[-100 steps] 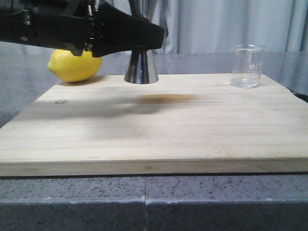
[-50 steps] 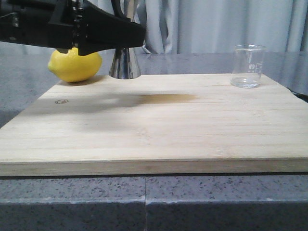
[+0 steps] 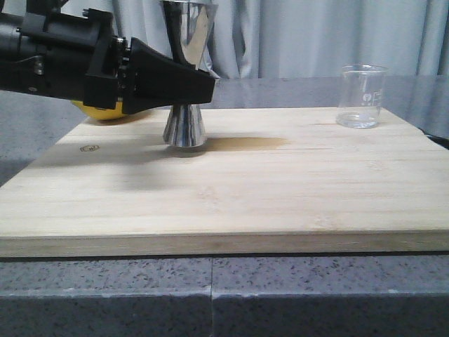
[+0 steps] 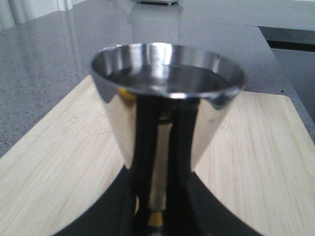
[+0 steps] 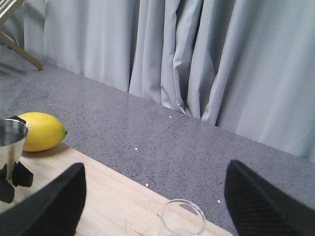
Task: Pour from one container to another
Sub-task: 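Lower the steel jigger toward the board with the left gripper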
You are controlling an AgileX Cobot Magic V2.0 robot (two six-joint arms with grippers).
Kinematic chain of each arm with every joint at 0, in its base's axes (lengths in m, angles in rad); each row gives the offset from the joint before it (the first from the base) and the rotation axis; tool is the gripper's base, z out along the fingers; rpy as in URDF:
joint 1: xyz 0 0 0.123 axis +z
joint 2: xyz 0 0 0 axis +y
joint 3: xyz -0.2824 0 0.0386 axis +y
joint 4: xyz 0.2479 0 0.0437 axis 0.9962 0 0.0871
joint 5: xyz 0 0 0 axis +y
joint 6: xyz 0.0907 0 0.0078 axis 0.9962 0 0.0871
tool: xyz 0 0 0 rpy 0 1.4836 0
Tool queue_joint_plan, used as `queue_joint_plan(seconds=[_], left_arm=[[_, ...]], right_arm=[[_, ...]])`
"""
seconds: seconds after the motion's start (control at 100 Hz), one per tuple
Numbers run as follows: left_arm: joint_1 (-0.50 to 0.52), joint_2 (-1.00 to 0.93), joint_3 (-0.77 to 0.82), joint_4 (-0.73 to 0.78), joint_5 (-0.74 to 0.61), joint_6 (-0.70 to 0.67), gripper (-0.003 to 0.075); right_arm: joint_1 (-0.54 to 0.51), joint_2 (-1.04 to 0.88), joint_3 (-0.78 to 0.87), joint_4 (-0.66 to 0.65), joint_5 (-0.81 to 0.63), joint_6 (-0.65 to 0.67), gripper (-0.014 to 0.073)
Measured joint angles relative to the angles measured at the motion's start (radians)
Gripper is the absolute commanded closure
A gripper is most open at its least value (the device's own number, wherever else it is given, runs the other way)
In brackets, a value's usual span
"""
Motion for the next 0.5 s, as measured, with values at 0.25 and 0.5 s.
queue_joint_plan(seconds=[0.25, 0.5], left_arm=[[0.004, 0.0, 0.0, 0.0, 0.0, 0.024, 0.0739], [0.042, 0.0, 0.0, 0.0, 0.0, 0.028, 0.0739]], right_arm=[[0.0, 0.0, 0.0, -0.002, 0.0, 0.002, 0.006], [0.0, 0.0, 0.0, -0.004, 0.0, 0.002, 0.006]])
